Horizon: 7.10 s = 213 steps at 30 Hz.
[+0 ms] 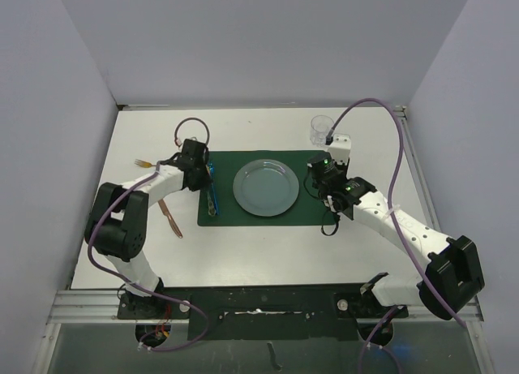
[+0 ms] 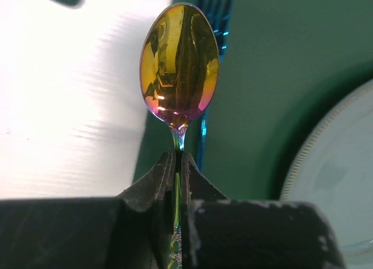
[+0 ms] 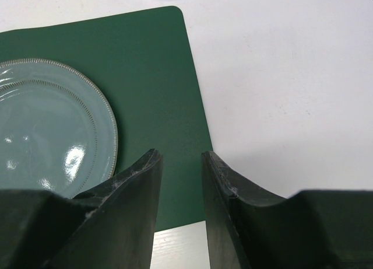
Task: Set the dinner table for one person
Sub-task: Pick up the spoon from the napkin, then place the spoon on the napkin, then pick up the fork at the center of the board.
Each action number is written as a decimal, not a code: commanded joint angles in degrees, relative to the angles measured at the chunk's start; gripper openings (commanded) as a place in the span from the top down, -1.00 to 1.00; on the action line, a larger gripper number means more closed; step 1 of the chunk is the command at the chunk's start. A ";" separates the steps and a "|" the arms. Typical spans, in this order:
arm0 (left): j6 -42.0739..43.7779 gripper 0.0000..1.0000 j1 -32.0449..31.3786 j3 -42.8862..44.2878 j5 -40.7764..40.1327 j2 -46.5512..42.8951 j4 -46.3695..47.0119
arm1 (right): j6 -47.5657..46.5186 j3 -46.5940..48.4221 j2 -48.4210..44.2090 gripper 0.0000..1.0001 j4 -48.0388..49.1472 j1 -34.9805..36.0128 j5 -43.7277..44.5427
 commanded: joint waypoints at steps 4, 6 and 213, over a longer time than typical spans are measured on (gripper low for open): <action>2.92 1.00 -3.04 4.46 1.91 -1.91 7.18 | -0.17 0.64 0.71 0.31 2.01 -0.57 0.77; 3.69 1.00 -3.69 4.88 2.81 -1.59 8.13 | -0.16 0.63 0.61 0.31 1.86 -0.58 0.85; -26.61 0.36 17.59 25.92 1.51 20.39 -15.45 | -10.51 -7.10 -11.90 0.28 10.01 -12.93 -12.08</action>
